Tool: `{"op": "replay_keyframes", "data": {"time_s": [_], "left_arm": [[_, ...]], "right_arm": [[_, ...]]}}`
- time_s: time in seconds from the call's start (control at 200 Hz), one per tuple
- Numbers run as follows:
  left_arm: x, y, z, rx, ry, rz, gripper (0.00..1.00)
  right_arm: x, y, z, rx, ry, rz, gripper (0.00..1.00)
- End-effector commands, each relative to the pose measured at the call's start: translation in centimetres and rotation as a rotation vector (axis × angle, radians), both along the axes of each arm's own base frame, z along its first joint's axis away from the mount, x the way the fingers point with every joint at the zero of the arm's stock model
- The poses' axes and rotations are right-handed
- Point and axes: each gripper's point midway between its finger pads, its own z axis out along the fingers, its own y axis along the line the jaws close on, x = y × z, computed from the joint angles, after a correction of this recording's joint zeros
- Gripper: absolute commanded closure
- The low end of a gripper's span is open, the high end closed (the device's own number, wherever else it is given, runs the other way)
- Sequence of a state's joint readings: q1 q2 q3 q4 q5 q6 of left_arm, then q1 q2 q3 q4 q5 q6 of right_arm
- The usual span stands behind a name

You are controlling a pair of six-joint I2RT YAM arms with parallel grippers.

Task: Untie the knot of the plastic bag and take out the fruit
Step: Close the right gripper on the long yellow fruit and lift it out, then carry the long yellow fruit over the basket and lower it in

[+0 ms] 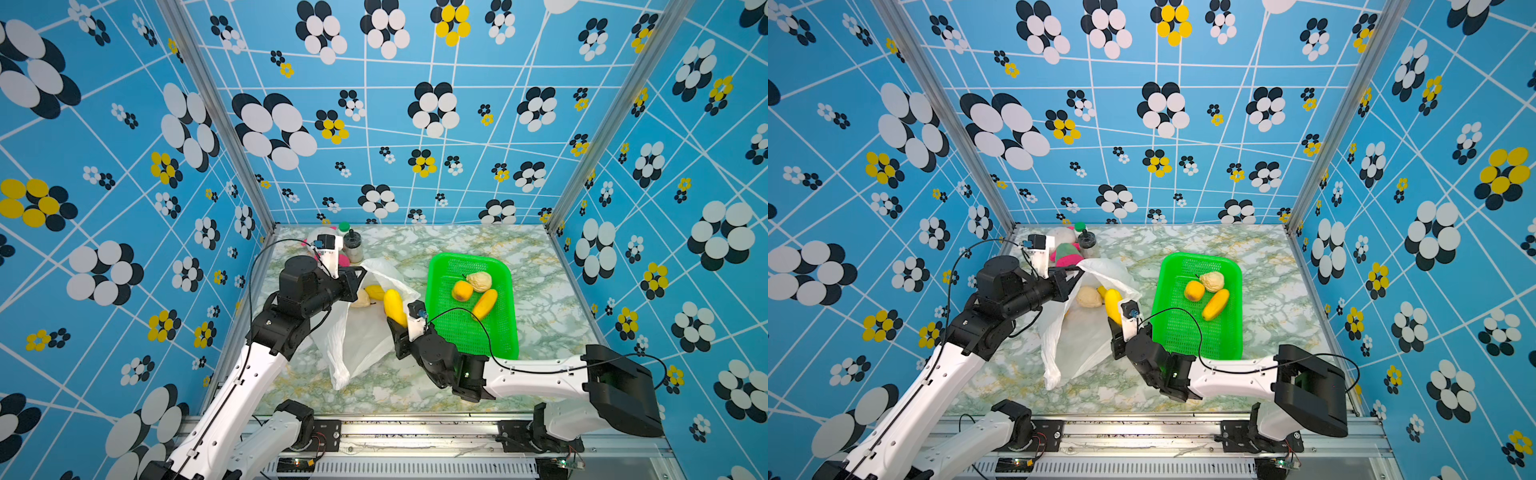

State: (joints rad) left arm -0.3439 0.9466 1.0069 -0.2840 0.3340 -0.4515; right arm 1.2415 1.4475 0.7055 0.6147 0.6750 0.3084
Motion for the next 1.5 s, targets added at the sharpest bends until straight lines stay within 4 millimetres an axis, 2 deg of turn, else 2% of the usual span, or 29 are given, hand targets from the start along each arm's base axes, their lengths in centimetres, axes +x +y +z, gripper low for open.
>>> {"op": "replay_keyframes", "data": {"time_s": [0.0, 0.205, 0.275, 0.32, 0.37, 0.55, 0.615, 0.68, 0.79, 0.885, 1.084, 1.219, 1.379, 1.494], "left_arm": [[0.0, -0.1, 0.6, -0.008, -0.026, -0.016, 1.00], [0.2, -0.1, 0.2, -0.004, -0.016, -0.013, 1.00], [0.2, -0.1, 0.0, -0.002, -0.012, -0.012, 1.00], [0.2, -0.1, 0.1, -0.002, -0.012, -0.011, 1.00], [0.3, -0.1, 0.2, -0.003, -0.014, -0.011, 1.00], [0.3, -0.1, 0.1, -0.001, -0.010, -0.012, 1.00], [0.2, -0.1, -0.1, -0.003, -0.007, -0.012, 1.00], [0.2, -0.1, 0.0, -0.004, -0.006, -0.012, 1.00], [0.2, -0.2, 0.3, -0.006, -0.011, -0.017, 1.00], [0.3, -0.2, 0.2, -0.003, -0.010, -0.013, 1.00], [0.5, -0.4, -0.1, -0.007, -0.001, -0.020, 1.00], [0.6, -0.4, -0.1, 0.000, 0.003, -0.018, 1.00], [0.4, -0.1, -0.3, 0.001, -0.004, -0.003, 1.00], [0.4, -0.1, -0.1, -0.001, -0.006, -0.007, 1.00]], "right_arm": [[1.1, -3.4, 1.5, -0.010, -0.060, -0.120, 0.85], [0.0, -5.4, 4.1, 0.030, -0.086, -0.082, 0.85], [-1.0, -5.3, 4.8, 0.046, -0.108, -0.009, 0.86], [-2.3, -4.7, 5.2, 0.061, -0.126, 0.095, 0.85], [-3.1, -4.9, 5.9, 0.086, -0.158, 0.139, 0.84], [-3.0, -8.5, 7.5, 0.074, -0.186, 0.065, 0.83], [-2.5, -10.2, 7.8, 0.057, -0.189, -0.006, 0.82], [-1.1, -12.8, 7.8, 0.037, -0.173, -0.134, 0.79], [1.5, -16.7, 6.2, 0.007, -0.072, -0.299, 0.79], [3.8, -19.8, 3.7, -0.011, 0.039, -0.434, 0.80], [7.5, -22.8, -1.7, -0.075, 0.267, -0.593, 0.84], [9.2, -22.0, -4.5, -0.057, 0.380, -0.579, 0.83], [10.4, -19.5, -7.3, -0.107, 0.462, -0.504, 0.84], [11.0, -17.9, -8.3, -0.127, 0.504, -0.454, 0.85]]}}
